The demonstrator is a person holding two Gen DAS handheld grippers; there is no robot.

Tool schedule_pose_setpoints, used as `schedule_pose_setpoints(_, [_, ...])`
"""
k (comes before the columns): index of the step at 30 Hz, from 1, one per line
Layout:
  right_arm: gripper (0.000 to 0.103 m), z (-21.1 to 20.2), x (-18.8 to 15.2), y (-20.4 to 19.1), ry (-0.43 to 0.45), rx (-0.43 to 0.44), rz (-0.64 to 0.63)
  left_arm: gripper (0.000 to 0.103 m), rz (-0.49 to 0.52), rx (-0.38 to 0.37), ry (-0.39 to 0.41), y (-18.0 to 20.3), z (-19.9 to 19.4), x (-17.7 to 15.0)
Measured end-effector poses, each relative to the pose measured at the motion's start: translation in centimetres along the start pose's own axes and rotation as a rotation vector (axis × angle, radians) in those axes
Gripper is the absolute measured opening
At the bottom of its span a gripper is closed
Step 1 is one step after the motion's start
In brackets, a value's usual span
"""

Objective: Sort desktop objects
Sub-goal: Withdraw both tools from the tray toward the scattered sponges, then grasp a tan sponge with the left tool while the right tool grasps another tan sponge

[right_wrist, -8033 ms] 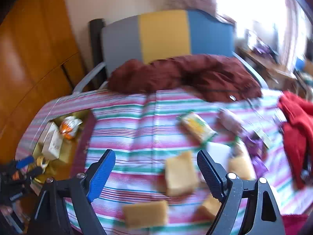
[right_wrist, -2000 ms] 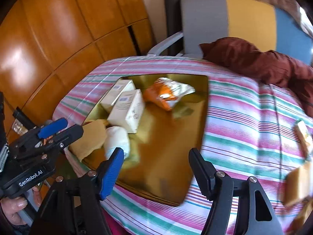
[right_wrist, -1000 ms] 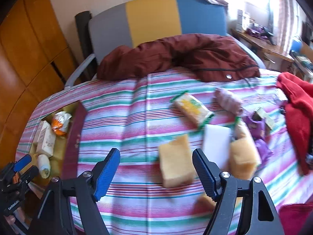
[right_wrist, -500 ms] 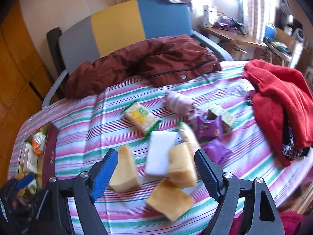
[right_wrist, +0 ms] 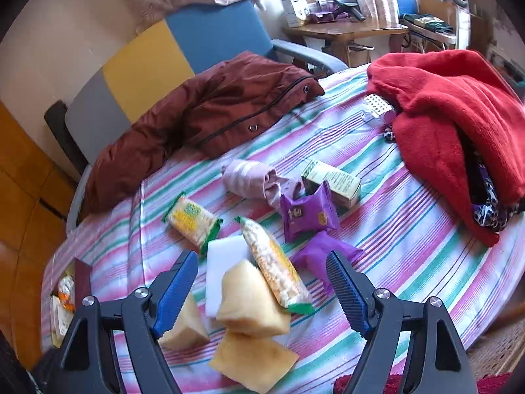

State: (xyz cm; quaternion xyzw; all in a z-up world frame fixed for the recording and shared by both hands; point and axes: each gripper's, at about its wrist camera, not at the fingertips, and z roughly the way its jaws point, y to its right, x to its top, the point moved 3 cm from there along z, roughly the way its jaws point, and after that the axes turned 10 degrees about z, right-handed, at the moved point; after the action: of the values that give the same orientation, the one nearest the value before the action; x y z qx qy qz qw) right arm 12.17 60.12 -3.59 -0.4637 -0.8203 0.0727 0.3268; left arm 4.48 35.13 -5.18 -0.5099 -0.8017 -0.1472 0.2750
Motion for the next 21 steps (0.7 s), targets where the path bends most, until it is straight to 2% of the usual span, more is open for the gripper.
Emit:
schedule_pose_setpoints(4, [0.081, 0.7, -0.2, -0.1, -0.035, 0.015, 0.006, 0.060, -0.084, -0.066, -0.044, -0.3, 1.9, 0.8])
schedule_pose_setpoints(9, [0.081, 1.3, -0.4, 0.0, -0.059, 0.029, 0.016, 0.072, -0.192, -0.145, -0.081, -0.5, 4.0, 2.0])
schedule_pose_setpoints(15, [0.081, 2.0, -0.4, 0.4, -0.089, 0.043, 0.047, 0.082, -0.264, -0.160, -0.113, -0.5, 6.4, 3.8])
schedule_pose_setpoints(21, [0.081, 3.4, -0.7, 0.4, -0.126, -0.023, 0.034, 0.082, -0.270, -0.139, -0.133, 0.1, 8.4, 5.3])
